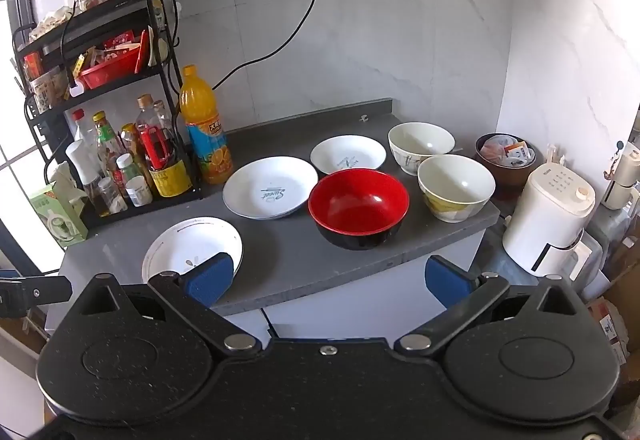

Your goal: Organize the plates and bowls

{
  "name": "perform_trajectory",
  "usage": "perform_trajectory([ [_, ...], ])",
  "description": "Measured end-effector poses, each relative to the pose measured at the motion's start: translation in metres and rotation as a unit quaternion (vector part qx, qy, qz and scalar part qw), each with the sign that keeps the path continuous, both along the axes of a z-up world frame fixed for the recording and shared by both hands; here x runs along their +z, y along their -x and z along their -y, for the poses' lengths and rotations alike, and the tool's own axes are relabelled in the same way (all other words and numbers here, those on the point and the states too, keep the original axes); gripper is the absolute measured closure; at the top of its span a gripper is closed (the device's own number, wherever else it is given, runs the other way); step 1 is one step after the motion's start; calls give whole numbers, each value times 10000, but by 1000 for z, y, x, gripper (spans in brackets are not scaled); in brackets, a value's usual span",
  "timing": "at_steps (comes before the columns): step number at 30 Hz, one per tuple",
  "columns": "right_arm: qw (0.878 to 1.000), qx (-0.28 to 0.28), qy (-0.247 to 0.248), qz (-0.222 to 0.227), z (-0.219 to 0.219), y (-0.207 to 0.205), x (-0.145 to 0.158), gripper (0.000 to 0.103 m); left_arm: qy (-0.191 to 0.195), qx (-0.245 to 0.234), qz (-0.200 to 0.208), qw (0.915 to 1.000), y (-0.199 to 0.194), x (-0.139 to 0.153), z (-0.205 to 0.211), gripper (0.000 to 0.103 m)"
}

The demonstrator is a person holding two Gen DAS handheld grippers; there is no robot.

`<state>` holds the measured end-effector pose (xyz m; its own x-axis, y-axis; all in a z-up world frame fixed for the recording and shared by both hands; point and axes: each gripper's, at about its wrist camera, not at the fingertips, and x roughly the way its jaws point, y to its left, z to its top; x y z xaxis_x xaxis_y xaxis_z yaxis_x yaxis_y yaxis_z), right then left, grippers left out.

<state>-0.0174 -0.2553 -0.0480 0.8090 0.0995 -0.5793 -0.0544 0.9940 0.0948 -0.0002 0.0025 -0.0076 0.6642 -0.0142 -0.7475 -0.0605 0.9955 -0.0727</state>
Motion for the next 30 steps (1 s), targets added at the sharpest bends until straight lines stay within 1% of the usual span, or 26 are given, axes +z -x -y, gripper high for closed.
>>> perform_trajectory([
  [10,10000,-71,35,-17,6,2,-3,0,52,56,-13,10000,4,-2,1,1],
  [27,9999,-97,-15,-33,11,1,-3,0,84,91,-51,9999,0,3,1,1],
  [30,10000,-93,-14,-33,10,0,-2,0,137,102,-72,9998,-1,3,2,1],
])
